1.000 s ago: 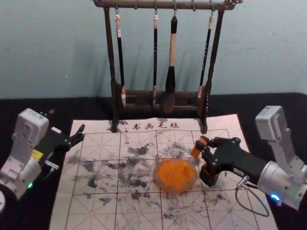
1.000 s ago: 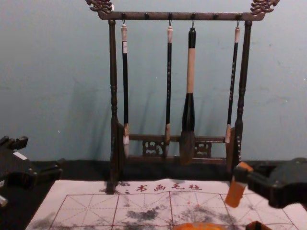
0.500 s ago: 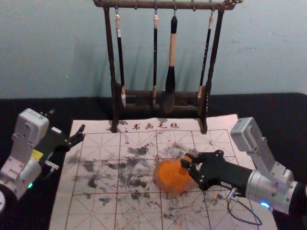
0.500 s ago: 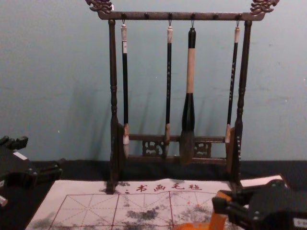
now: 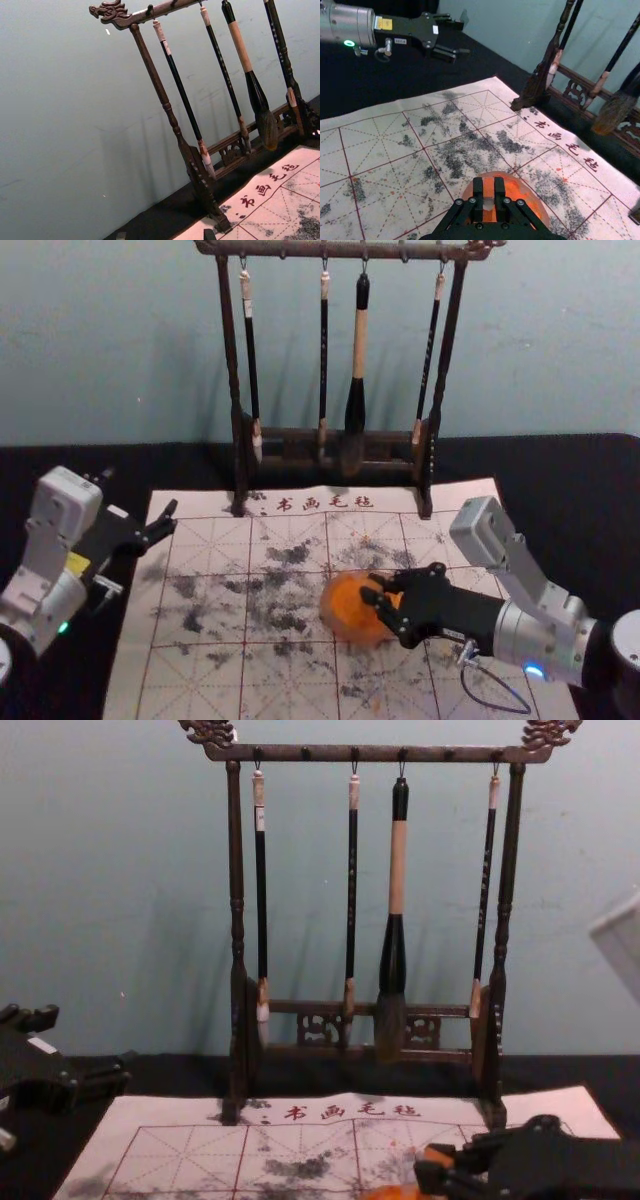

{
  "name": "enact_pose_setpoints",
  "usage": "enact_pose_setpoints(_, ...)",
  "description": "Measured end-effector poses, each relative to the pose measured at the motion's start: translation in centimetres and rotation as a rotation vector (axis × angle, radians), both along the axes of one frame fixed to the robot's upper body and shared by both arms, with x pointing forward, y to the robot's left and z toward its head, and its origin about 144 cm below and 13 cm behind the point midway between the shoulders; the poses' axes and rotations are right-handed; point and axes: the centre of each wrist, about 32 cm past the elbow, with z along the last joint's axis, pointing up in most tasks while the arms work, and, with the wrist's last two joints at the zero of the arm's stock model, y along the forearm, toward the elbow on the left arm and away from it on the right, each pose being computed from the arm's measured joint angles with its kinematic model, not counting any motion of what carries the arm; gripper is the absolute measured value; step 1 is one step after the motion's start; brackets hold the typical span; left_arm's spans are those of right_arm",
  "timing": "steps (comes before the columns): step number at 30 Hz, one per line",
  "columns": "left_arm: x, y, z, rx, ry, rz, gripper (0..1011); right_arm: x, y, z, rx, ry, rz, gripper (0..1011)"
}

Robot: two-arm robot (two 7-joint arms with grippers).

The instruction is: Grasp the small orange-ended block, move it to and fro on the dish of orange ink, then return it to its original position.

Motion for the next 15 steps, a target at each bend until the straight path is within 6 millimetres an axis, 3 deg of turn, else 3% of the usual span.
enact_pose_setpoints(15,0.0,0.0,0.0,0.000,0.000,0.000,1001,1.2,1.1,-0.7,-0.014,0.005,-0.001,79)
